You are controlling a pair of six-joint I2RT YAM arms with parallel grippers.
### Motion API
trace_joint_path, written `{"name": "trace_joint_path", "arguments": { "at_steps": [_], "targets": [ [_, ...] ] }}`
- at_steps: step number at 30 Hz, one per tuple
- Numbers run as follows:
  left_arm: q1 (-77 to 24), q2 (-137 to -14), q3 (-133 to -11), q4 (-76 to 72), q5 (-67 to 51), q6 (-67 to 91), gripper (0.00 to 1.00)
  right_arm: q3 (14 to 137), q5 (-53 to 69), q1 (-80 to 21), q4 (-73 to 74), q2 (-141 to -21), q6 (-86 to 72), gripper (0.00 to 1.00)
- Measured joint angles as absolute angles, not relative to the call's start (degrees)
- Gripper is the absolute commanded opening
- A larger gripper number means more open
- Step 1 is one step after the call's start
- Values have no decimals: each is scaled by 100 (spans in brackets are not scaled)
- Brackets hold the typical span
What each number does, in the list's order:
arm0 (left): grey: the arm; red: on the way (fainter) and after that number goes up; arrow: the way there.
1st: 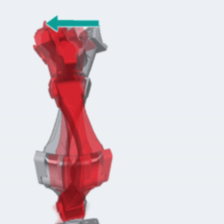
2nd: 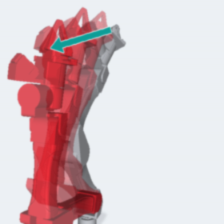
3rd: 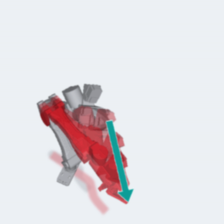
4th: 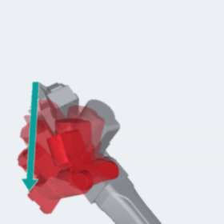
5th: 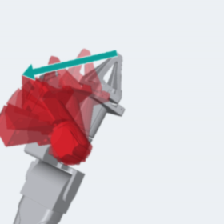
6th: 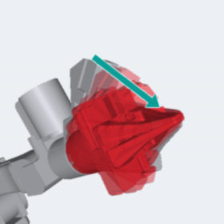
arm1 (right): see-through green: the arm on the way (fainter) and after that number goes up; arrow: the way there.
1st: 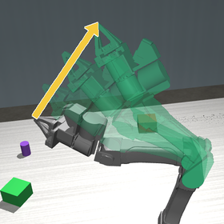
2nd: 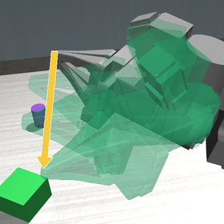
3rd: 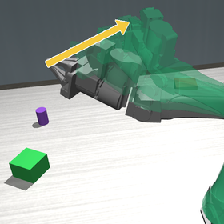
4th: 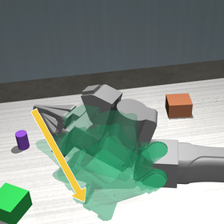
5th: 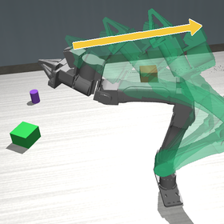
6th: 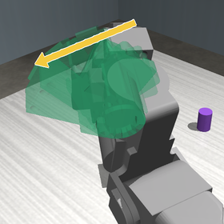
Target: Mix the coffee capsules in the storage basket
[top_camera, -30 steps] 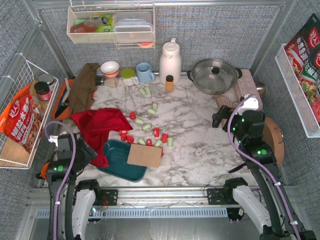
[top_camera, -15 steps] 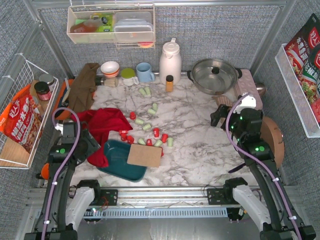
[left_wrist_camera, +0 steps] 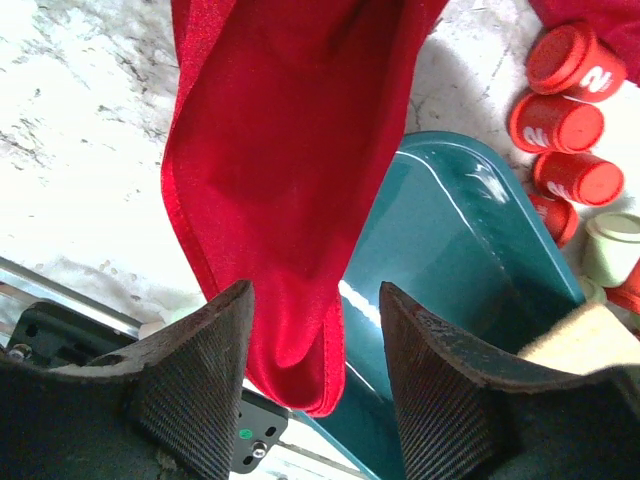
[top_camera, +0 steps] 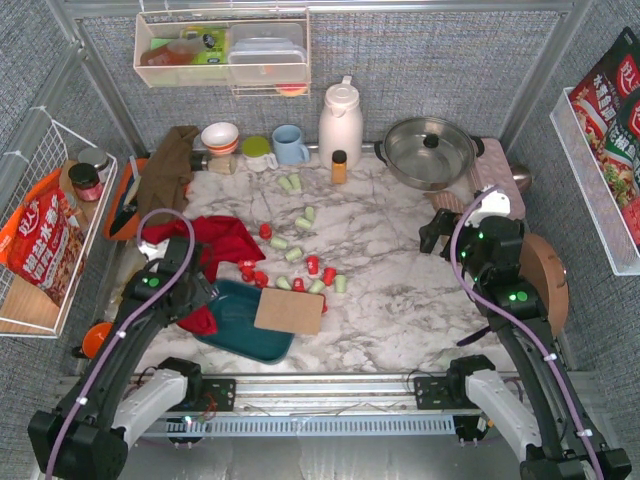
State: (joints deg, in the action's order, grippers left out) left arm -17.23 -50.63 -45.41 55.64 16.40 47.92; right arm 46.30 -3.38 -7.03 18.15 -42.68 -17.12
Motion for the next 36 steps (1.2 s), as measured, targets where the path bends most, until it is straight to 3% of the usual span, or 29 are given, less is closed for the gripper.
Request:
{"name": "trace_joint_path", "arguments": {
  "at_steps": [10, 14, 20, 22, 25, 30, 36],
  "targets": [
    [-1750, -5476, -4504, 5533, 1949, 4847, 62, 4598, -296, -775, 1806, -4209, -1712, 99],
    [-1750, -5815, -4499, 5448, 1942, 4825, 57, 4598, -298, -825, 1806, -4191, -1710, 99],
    [-1750, -6077, -4460, 5260, 1883, 4689, 41, 4598, -298, -862, 1806, -4158, -1710, 99],
    [-1750, -6128, -4445, 5229, 1837, 4687, 28, 4598, -301, -867, 1806, -4154, -1710, 99],
    [-1750, -6208, -4442, 5177, 1793, 4648, 1, 4598, -303, -869, 1806, -4152, -1708, 99],
    [-1750, -6121, -4611, 5129, 1811, 4578, 0, 4598, -303, -873, 1806, -4156, -1706, 99],
    [-1750, -6217, -6090, 5275, 2300, 4257, 0, 4598, -303, -864, 1806, -4182, -1706, 99]
  ]
}}
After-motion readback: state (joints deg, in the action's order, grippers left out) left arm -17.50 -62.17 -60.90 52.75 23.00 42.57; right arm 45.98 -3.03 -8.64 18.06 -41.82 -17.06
